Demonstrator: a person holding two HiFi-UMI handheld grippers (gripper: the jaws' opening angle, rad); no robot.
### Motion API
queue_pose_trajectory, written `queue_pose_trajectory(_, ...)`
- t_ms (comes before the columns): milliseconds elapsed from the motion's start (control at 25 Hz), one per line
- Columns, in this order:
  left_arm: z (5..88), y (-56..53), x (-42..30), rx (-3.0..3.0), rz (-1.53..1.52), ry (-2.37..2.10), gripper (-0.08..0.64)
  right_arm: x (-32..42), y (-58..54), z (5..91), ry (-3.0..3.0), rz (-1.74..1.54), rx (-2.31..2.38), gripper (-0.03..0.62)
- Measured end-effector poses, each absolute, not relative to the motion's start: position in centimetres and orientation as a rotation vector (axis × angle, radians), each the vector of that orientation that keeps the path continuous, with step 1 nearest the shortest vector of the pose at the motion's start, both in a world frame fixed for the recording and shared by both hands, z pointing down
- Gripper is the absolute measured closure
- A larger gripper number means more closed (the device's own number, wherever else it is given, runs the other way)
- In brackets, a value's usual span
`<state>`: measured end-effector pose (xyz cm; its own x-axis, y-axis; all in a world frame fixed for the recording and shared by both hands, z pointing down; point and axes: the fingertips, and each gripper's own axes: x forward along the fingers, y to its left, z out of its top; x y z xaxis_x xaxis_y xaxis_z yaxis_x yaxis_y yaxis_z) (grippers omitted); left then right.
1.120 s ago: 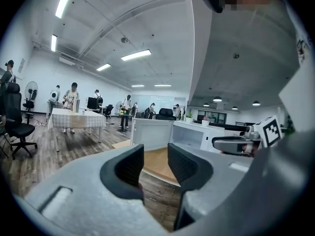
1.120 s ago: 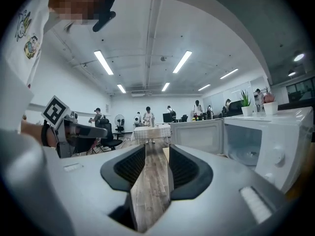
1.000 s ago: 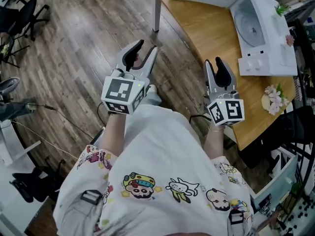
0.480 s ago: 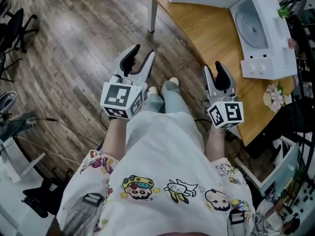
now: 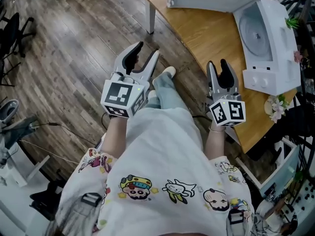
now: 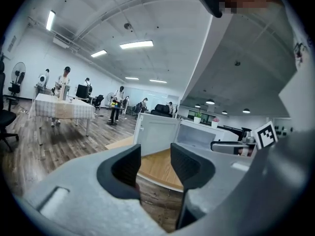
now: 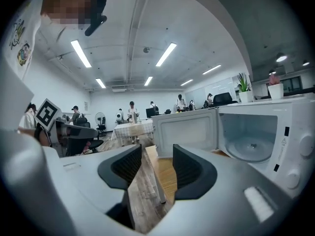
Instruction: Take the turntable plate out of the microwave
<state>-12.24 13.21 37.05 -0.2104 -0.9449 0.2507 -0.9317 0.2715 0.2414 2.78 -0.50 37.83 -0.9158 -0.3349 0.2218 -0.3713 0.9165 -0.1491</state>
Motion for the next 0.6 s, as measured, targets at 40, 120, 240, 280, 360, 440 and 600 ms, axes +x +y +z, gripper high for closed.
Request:
queue_pose_trajectory(40, 36.8, 12.2, -12.9, 1.722, -0.049, -2.199, 0.376, 2.4, -1.5, 37.7, -2.886, 0.282, 0.558, 0.397)
queue_pose_trajectory(120, 36.2, 10.0, -14.3, 1.748, -0.039, -2.193, 0.376, 1.5, -3.4, 37.2, -2.888, 0.284, 0.59, 0.396)
queue_pose_trajectory(240, 34.8, 6.3, -16.1, 1.803, -0.034, -2.18, 0.376, 0.7, -6.4, 36.3, -2.893, 0.282, 0.648, 0.396)
queue_pose_trajectory(280, 34.4, 4.9, -16.4, 1.83, -0.036, -2.168, 0.376, 0.7, -7.4, 36.0, -2.891, 0.278, 0.68, 0.396)
queue_pose_trajectory(360, 33.7, 2.1, -16.8, 1.885, -0.039, -2.137, 0.376, 0.9, -9.3, 35.3, -2.891, 0.268, 0.745, 0.396)
queue_pose_trajectory(440, 33.2, -0.5, -16.8, 1.928, -0.033, -2.108, 0.376, 1.1, -11.1, 35.0, -2.892, 0.27, 0.794, 0.396)
queue_pose_trajectory(600, 32.6, -5.5, -15.2, 2.032, -0.008, -2.019, 0.376, 2.2, -14.1, 35.4, -2.87, 0.3, 0.88, 0.396)
